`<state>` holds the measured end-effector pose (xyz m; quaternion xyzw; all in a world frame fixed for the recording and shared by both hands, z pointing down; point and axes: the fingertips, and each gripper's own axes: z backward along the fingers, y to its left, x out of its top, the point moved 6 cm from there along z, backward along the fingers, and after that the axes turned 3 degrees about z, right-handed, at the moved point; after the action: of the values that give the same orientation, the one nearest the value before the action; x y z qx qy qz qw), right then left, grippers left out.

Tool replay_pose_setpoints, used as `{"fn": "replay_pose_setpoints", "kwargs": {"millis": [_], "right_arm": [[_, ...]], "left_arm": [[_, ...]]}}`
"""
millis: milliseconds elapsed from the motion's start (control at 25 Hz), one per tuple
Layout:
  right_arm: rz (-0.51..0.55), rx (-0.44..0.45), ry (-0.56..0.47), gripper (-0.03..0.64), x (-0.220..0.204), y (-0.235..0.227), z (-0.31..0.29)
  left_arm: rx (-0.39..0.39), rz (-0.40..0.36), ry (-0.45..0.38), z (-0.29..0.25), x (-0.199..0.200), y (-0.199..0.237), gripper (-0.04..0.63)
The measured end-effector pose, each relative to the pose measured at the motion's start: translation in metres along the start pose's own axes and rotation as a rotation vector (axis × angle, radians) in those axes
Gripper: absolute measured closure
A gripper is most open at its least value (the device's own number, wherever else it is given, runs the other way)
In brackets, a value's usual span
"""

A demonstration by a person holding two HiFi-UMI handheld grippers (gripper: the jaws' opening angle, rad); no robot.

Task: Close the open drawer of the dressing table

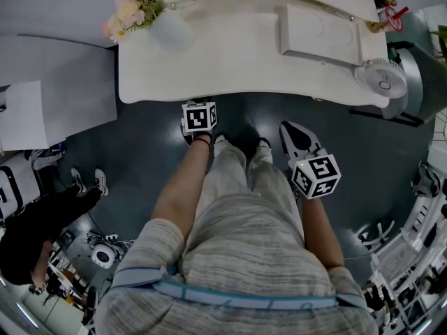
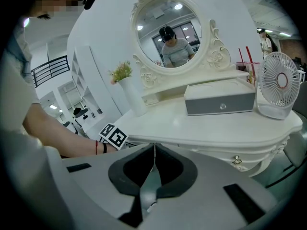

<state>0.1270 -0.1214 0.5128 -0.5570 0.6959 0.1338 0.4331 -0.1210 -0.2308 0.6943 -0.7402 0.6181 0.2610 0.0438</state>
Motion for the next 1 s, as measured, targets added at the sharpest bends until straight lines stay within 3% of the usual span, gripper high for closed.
{"fn": "replay_pose_setpoints", "kwargs": {"millis": [200,320,520,1000], "right_arm": [[0.000,0.003,0.002,0.606,-0.002,0.001,0.006],[0.004,0.008,0.008,0.606,-0.005,0.002,0.011],[0.023,0.033,0.008,0.606,-0.006,0.006,0.019],[0.104,0.112,-0.023,0.606,0.006,0.010,0.042]], "left_arm": [[-0.016,-0.027,-0.017,0.000,-0.003,0.000,0.455],[-0.030,-0.038,-0.013,0.003,-0.004,0.001,0.356],[-0.010,-0.046,-0.032,0.020,-0.012,-0.001,0.345],[-0.069,0.015,-0.245,0.089,-0.001,-0.043,0.349]]}}
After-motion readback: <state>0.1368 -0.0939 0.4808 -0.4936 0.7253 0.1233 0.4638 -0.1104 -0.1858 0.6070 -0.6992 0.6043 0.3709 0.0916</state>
